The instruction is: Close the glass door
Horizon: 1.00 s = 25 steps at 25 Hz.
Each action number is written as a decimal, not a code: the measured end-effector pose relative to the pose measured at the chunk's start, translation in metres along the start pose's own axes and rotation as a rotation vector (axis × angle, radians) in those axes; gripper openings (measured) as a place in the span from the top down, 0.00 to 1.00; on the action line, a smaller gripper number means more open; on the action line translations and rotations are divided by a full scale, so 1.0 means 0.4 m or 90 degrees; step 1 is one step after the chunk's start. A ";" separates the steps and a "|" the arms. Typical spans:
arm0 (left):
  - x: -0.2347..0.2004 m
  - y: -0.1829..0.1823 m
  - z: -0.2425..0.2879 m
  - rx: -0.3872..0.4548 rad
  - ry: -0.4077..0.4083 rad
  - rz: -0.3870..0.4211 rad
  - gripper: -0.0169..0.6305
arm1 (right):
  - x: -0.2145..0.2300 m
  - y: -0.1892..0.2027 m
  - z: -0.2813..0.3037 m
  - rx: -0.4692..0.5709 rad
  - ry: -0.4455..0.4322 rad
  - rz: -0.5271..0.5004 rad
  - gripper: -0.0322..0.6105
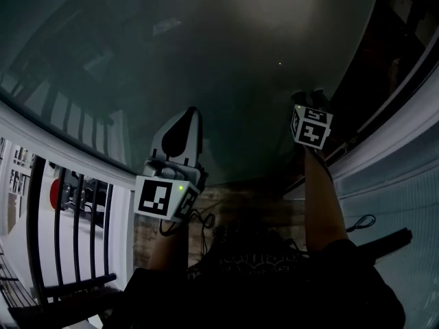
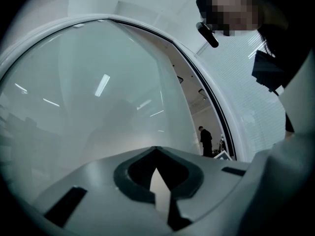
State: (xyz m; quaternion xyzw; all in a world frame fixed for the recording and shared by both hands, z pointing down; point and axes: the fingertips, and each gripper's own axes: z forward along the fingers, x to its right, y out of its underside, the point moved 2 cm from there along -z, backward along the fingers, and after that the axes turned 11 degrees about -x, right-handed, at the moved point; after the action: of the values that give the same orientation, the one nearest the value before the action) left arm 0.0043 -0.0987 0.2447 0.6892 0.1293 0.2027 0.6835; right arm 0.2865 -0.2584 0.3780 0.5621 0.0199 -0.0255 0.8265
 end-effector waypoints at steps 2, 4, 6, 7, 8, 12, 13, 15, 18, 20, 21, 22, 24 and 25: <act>0.013 0.000 0.000 -0.004 -0.009 0.003 0.97 | 0.009 0.010 -0.020 0.002 -0.005 0.000 0.76; 0.022 -0.003 0.002 -0.006 -0.014 0.001 0.97 | 0.014 0.016 -0.038 0.004 -0.008 0.001 0.76; 0.024 -0.008 0.003 -0.003 -0.019 -0.002 0.97 | 0.010 0.016 -0.056 0.005 -0.011 0.001 0.76; 0.025 -0.009 0.005 0.001 -0.020 0.001 0.97 | 0.008 0.019 -0.064 0.005 -0.014 0.001 0.76; 0.029 -0.008 0.009 0.007 -0.019 0.006 0.97 | 0.008 0.025 -0.071 0.005 -0.016 0.000 0.76; 0.053 -0.026 0.009 0.014 -0.019 0.010 0.97 | -0.001 0.040 -0.099 0.007 -0.025 -0.003 0.76; 0.057 -0.034 0.003 0.016 -0.022 0.011 0.97 | -0.005 0.039 -0.107 0.008 -0.028 -0.004 0.76; 0.061 -0.043 -0.010 0.016 -0.031 0.013 0.97 | -0.007 0.037 -0.120 0.011 -0.032 -0.005 0.76; 0.065 -0.038 -0.035 0.014 -0.042 0.013 0.97 | -0.007 0.044 -0.136 0.012 -0.034 -0.003 0.76; 0.069 -0.031 -0.052 0.010 -0.045 0.011 0.97 | -0.007 0.046 -0.146 0.013 -0.032 -0.003 0.76; 0.071 -0.027 -0.060 0.007 -0.046 0.010 0.97 | -0.008 0.046 -0.151 0.015 -0.029 -0.003 0.76; 0.072 -0.025 -0.068 0.004 -0.046 0.009 0.97 | -0.009 0.044 -0.157 0.017 -0.025 -0.003 0.76; 0.072 -0.021 -0.084 0.000 -0.046 0.007 0.97 | -0.012 0.043 -0.170 0.021 -0.020 -0.004 0.76; 0.071 -0.019 -0.090 -0.001 -0.045 0.006 0.97 | -0.014 0.044 -0.176 0.021 -0.018 -0.003 0.76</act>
State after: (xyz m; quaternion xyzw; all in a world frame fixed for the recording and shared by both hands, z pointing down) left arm 0.0137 -0.0535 0.2395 0.6963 0.1013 0.1815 0.6870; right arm 0.2819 -0.1861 0.3688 0.5750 0.0095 -0.0357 0.8173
